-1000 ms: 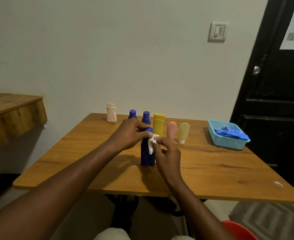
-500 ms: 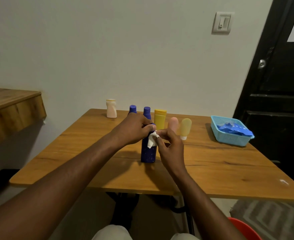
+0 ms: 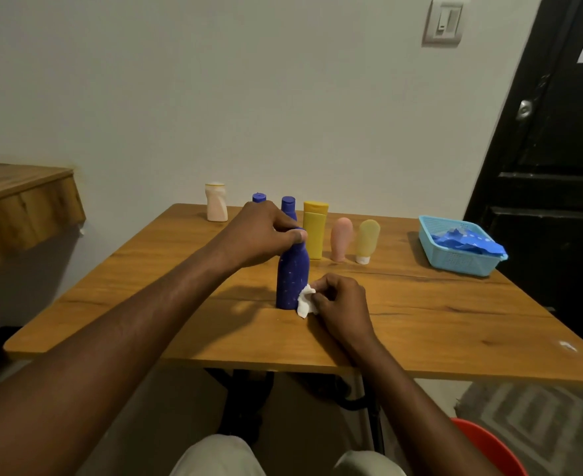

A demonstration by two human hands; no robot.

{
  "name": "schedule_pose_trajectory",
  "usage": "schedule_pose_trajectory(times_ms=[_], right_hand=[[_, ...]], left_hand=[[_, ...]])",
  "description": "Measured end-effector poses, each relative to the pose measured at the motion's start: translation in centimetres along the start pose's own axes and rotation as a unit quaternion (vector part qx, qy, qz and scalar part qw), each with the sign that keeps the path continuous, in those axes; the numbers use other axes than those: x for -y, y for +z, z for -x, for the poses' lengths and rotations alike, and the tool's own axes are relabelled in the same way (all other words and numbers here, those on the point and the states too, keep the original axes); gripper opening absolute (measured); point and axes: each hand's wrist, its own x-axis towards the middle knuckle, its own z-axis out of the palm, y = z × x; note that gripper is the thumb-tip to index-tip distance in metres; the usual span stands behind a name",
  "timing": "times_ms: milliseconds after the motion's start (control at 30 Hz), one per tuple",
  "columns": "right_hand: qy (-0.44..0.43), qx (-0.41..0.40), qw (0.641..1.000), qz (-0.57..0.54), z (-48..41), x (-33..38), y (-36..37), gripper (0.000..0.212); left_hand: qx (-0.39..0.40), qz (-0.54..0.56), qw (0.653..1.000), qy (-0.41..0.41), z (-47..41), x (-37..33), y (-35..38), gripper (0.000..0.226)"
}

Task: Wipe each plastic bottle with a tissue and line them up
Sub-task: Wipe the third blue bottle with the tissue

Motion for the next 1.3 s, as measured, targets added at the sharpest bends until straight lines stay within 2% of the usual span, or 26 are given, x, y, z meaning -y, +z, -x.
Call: schedule_pose_trajectory(times_ms=[100, 167, 267, 400, 500, 600, 667, 800, 933, 1000, 1167, 1233, 1300], right_hand=[[0.000, 0.004, 1.000, 0.006, 0.0, 0.1, 0.0, 0.019], [-0.021, -0.028, 0.999, -0.008, 0.1, 0.6, -0.1, 0.011], [-0.100, -0.092, 0.990, -0.035, -0.4, 2.7, -0.3, 0.008], [-0.189, -0.104, 0.976, 0.019, -1.7, 5.1, -0.3, 0.014], [-0.225, -0.073, 0.967, 0.094, -0.8, 4.0, 0.0, 0.017], [-0.210, 0.003, 0.960, 0.188, 1.1, 2.0, 0.4, 0.026], [-0.195, 0.028, 0.959, 0.206, 1.7, 1.3, 0.5, 0.032], [-0.178, 0.080, 0.954, 0.228, 1.5, 1.8, 0.4, 0.022], [-0.192, 0.121, 0.944, 0.238, 1.9, 2.0, 0.2, 0.022], [-0.212, 0.094, 0.945, 0.229, 2.1, 2.1, 0.0, 0.022], [-0.283, -0.050, 0.937, 0.200, 0.0, 5.0, -0.2, 0.022], [-0.305, -0.054, 0.925, 0.218, -0.6, 5.9, -0.1, 0.026], [-0.317, -0.020, 0.910, 0.267, -0.2, 5.3, 0.1, 0.035]], left_hand=[[0.006, 0.023, 1.000, -0.007, -0.4, 0.3, 0.0, 0.024], [0.012, 0.034, 0.999, -0.013, -0.6, 0.3, -0.1, 0.021], [0.020, 0.052, 0.998, -0.024, -0.9, 0.3, -0.4, 0.020], [0.024, 0.063, 0.997, -0.026, -1.3, 0.4, -0.5, 0.022], [0.027, 0.069, 0.997, -0.028, -1.5, 0.6, -0.3, 0.022], [0.030, 0.071, 0.996, -0.036, -1.9, 0.9, -0.3, 0.024], [0.037, 0.071, 0.996, -0.040, -2.1, 1.1, -0.3, 0.025], [0.038, 0.068, 0.996, -0.042, -2.1, 1.1, -0.3, 0.025], [0.036, 0.058, 0.996, -0.050, -2.1, 0.9, -0.3, 0.027], [0.042, 0.057, 0.996, -0.053, -2.1, 0.8, -0.3, 0.028], [0.041, 0.050, 0.996, -0.063, -2.2, 0.3, -0.4, 0.030], [0.042, 0.048, 0.996, -0.063, -2.3, 0.3, -0.4, 0.029], [0.039, 0.045, 0.996, -0.062, -2.3, 0.4, -0.4, 0.029]])
